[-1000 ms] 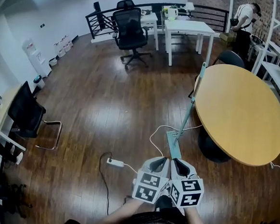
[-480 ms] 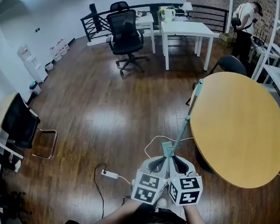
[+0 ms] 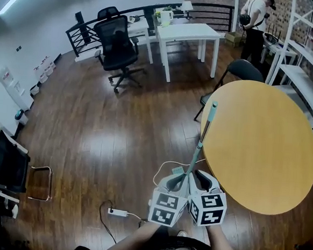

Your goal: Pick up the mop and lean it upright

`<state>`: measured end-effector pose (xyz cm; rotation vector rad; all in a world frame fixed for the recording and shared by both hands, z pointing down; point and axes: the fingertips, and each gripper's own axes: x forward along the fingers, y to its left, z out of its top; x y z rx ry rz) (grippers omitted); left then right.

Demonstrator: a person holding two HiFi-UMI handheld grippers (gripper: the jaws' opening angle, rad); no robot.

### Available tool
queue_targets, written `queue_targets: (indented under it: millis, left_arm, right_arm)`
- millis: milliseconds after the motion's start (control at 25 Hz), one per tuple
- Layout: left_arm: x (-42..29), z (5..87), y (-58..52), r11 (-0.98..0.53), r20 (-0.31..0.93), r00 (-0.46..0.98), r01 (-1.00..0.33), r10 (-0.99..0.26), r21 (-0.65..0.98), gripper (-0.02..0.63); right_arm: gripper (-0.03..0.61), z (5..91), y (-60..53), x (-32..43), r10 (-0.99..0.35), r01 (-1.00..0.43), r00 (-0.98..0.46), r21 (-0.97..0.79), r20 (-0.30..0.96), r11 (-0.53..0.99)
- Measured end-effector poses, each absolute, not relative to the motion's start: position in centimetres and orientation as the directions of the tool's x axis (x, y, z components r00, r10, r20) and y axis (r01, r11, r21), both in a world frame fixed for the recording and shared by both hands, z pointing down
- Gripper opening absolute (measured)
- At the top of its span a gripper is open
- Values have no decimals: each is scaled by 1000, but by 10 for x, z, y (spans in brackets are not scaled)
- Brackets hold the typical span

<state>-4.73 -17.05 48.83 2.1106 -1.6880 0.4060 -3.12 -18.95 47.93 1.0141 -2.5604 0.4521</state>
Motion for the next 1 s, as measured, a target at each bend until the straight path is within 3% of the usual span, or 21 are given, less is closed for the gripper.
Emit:
queue_targets:
  millis: [560, 840, 1000]
  left_arm:
    - [-100, 487, -298, -425, 435, 445, -893, -783, 147, 3]
    - [-116, 487, -325, -478, 424, 501, -862, -755, 168, 3]
    - [-117, 491, -336, -488, 427, 509, -857, -747, 167, 3]
  right_arm:
    - [166, 497, -341, -45, -797, -906, -422, -184, 432, 380]
    - [246, 523, -391, -47, -822, -944, -328, -138, 466, 299]
    - [256, 542, -415, -41, -817, -952, -306, -149, 488, 267]
